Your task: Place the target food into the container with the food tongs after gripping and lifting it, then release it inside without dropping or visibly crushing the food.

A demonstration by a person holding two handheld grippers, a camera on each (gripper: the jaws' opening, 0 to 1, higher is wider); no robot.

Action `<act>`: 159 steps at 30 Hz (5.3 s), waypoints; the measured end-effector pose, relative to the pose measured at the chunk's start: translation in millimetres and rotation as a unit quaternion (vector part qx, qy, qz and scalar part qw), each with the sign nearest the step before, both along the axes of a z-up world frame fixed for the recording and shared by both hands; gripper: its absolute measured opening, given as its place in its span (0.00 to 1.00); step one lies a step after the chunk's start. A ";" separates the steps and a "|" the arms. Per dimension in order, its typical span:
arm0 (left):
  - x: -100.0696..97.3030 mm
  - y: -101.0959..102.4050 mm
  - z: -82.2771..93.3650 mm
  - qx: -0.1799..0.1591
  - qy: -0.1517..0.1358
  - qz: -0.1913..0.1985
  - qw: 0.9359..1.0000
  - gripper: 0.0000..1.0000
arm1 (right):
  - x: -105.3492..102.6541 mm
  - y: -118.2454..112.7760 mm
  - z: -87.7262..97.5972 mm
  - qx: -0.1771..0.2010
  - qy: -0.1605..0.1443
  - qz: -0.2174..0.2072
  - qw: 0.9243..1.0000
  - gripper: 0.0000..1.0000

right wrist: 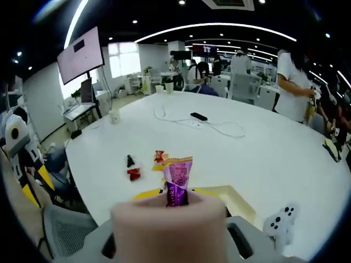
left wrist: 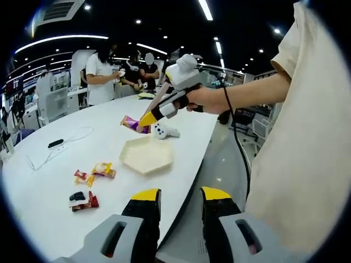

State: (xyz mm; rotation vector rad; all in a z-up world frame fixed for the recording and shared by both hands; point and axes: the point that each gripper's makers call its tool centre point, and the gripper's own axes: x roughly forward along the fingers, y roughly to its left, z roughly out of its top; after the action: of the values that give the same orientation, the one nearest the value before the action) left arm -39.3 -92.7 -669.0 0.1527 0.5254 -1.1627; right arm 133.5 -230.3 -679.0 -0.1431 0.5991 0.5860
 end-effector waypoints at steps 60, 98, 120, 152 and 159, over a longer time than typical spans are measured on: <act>-6.3 -1.8 -7.8 -0.001 0.017 -0.004 1.000 0.27 | -3.2 -27.1 0.6 0.017 -0.015 -0.047 0.999 0.21; -0.2 -2.1 -9.0 -0.005 0.017 -0.002 1.000 0.27 | 1.8 -10.2 -1.2 0.019 -0.008 -0.023 1.000 0.23; 0.7 1.1 -14.1 -0.002 0.025 0.001 1.000 0.27 | 7.7 1.9 -8.5 0.029 0.004 -0.017 0.999 0.23; 2.6 -1.4 -19.8 0.011 0.036 -0.007 0.999 0.27 | 18.8 27.0 -31.0 0.041 0.031 0.000 0.999 0.23; 5.2 0.8 -18.8 0.010 0.039 0.001 0.999 0.27 | 21.7 32.5 -34.0 0.035 0.033 0.009 0.999 0.23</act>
State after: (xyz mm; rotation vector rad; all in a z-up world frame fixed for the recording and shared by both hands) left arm -34.1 -91.9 -687.8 0.1247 0.6064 -1.1661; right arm 155.3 -197.7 -713.0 -0.0632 0.6403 0.6303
